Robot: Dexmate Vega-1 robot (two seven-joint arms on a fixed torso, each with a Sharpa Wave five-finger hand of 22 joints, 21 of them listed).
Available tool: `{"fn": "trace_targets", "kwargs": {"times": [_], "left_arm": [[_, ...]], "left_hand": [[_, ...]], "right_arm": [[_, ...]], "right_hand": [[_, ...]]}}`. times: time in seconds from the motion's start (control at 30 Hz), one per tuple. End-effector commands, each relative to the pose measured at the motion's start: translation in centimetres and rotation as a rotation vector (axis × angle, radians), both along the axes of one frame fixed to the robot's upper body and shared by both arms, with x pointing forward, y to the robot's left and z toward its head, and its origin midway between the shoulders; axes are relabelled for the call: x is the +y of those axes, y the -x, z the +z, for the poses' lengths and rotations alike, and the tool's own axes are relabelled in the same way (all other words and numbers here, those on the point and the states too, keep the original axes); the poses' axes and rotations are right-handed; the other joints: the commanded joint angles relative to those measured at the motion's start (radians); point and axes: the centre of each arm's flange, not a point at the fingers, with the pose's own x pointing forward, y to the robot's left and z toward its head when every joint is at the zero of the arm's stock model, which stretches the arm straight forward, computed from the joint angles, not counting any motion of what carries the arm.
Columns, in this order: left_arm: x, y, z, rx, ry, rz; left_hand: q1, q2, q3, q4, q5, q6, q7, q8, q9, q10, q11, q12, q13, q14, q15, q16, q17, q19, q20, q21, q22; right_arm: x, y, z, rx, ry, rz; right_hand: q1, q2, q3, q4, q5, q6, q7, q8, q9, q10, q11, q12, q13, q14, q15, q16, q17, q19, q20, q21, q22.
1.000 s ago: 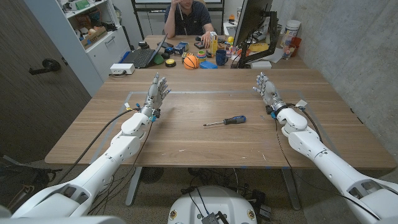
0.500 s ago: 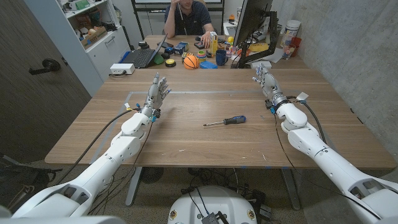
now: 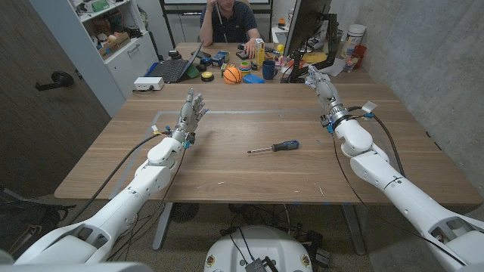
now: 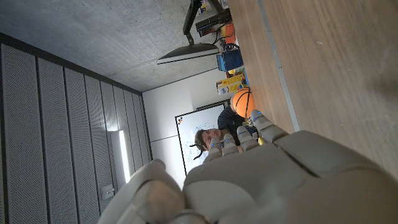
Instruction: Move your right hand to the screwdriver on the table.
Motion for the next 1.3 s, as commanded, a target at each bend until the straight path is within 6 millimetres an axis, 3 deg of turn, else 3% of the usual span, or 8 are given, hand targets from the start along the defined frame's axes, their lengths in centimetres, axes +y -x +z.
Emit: {"fn": "trace_targets", "kwargs": {"times": [0.03,0.37,0.97,1.13,1.3], "left_arm": [[0.0,-0.2,0.1,0.002,0.000,-0.002],[-0.1,-0.3,0.1,0.005,-0.003,0.000],[-0.3,-0.7,0.1,0.014,-0.008,-0.006],[-0.3,-0.7,0.1,0.015,-0.005,-0.005],[-0.3,-0.7,-0.1,0.017,-0.006,-0.008]], "left_hand": [[0.000,0.045,-0.002,0.004,0.006,-0.005,-0.002,0.001,0.005,-0.009,0.001,0.006,0.003,-0.007,0.001,0.005,0.003,0.009,0.002,0.000,0.006],[0.000,0.044,-0.004,0.004,0.006,-0.004,-0.003,0.001,0.005,-0.009,0.000,0.006,0.003,-0.007,0.001,0.004,0.003,0.010,0.001,-0.001,0.006],[-0.002,0.043,-0.007,0.004,0.006,-0.004,-0.003,0.000,0.005,-0.009,-0.001,0.006,0.003,-0.007,0.001,0.004,0.003,0.011,0.002,-0.002,0.006],[-0.003,0.042,-0.008,0.005,0.006,-0.005,-0.003,0.000,0.005,-0.008,0.000,0.006,0.003,-0.007,0.001,0.004,0.003,0.011,0.002,-0.002,0.006],[-0.003,0.042,-0.010,0.005,0.006,-0.005,-0.003,0.000,0.005,-0.009,-0.001,0.006,0.003,-0.008,0.001,0.003,0.003,0.012,0.002,-0.003,0.006]], "right_arm": [[1.5,2.2,1.5,-0.142,0.140,-0.139],[2.3,3.0,1.7,-0.203,0.292,-0.303],[4.4,3.0,1.5,-0.205,0.587,-0.506],[4.9,3.1,1.4,-0.214,0.634,-0.537],[5.6,3.5,1.5,-0.227,0.706,-0.578]], "right_hand": [[0.005,-0.016,-0.002,-0.005,-0.002,-0.002,-0.005,0.003,0.003,-0.003,-0.012,0.003,0.003,-0.003,-0.011,0.004,0.002,0.008,0.001,-0.005,0.002],[0.014,-0.035,-0.009,-0.016,-0.002,-0.006,-0.013,0.001,0.002,-0.007,-0.014,0.000,0.003,-0.005,-0.014,0.001,0.002,0.006,0.003,-0.012,0.001],[0.048,-0.072,-0.020,-0.049,0.005,-0.027,-0.042,-0.005,0.003,-0.025,-0.019,-0.005,0.003,-0.015,-0.020,-0.005,0.001,-0.002,0.050,-0.033,-0.001],[0.059,-0.076,-0.020,-0.057,0.008,-0.036,-0.040,-0.007,0.003,-0.034,-0.026,-0.007,0.004,-0.017,-0.027,-0.006,0.001,-0.002,0.053,-0.037,-0.001],[0.080,-0.080,-0.020,-0.071,0.014,-0.046,-0.041,-0.007,0.003,-0.043,-0.047,-0.007,0.003,-0.022,-0.042,-0.007,0.001,0.001,0.037,-0.046,-0.001]]}}
